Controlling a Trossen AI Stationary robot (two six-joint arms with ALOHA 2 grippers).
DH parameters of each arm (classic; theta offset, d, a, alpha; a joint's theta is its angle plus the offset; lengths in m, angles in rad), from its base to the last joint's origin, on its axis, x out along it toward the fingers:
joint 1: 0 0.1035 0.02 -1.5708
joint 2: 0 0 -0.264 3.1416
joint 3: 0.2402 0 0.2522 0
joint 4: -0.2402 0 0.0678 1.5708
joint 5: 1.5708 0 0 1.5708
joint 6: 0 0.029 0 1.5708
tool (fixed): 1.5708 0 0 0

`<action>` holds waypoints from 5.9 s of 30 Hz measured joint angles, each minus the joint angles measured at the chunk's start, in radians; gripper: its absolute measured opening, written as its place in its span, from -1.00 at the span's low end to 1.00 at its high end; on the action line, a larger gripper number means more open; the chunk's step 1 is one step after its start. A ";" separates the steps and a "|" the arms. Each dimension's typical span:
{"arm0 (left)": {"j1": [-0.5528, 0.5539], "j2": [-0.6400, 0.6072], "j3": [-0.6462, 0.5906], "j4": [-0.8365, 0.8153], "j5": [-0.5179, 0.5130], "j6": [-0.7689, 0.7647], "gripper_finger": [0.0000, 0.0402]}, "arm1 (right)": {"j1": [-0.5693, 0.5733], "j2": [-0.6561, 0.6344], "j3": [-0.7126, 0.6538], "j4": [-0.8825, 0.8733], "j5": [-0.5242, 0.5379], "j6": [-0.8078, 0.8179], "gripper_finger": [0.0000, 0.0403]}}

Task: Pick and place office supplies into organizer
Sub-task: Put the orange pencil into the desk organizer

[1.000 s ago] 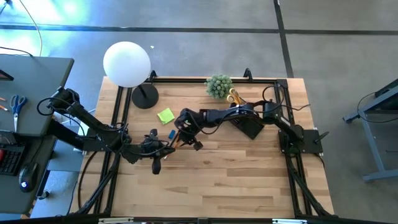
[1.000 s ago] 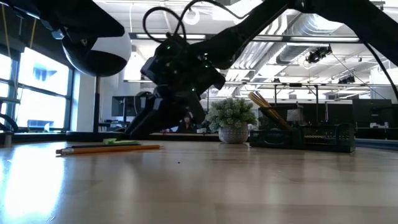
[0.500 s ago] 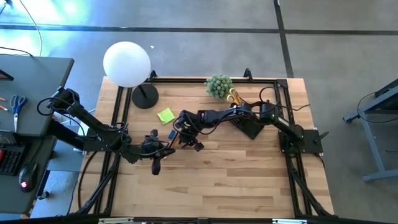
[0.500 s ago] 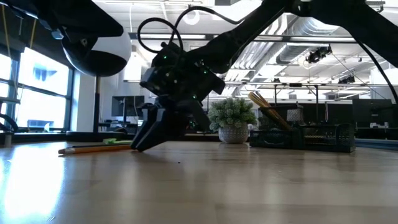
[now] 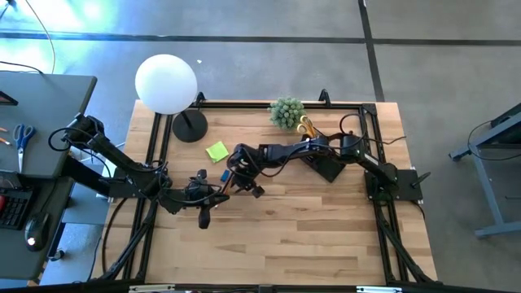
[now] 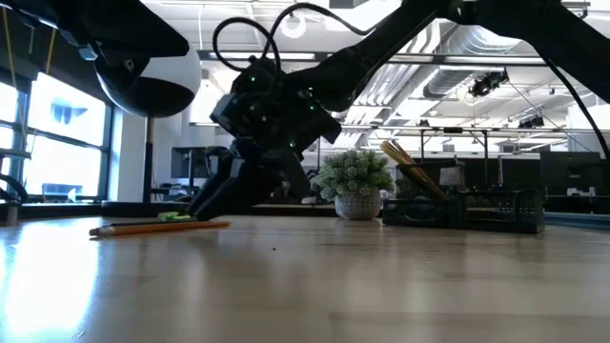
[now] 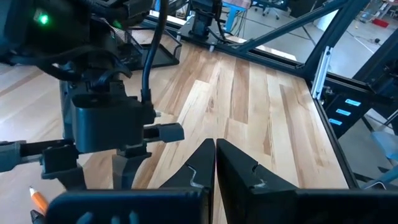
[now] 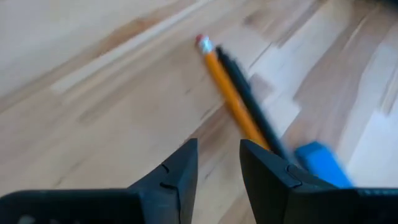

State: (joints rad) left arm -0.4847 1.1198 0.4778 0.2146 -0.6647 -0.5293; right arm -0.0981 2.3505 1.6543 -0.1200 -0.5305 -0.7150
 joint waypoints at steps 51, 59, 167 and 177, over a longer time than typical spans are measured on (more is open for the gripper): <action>0.000 0.000 0.000 0.001 -0.006 0.000 -0.97 | -0.020 0.034 0.000 0.160 0.021 0.113 -0.44; 0.000 0.000 0.000 0.001 -0.009 0.000 -0.97 | -0.020 0.048 0.000 0.149 0.020 0.114 -0.44; 0.001 0.369 0.148 -0.738 0.127 -0.754 -0.38 | 0.057 -0.363 0.000 -0.617 0.157 0.211 -0.44; 0.001 0.405 0.148 -0.738 0.141 -0.751 -0.36 | 0.057 -0.363 0.000 -0.617 0.158 0.211 -0.44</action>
State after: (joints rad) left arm -0.4835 1.5246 0.6254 -0.5230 -0.5236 -1.2804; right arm -0.0410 1.9877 1.6539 -0.7368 -0.3729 -0.5038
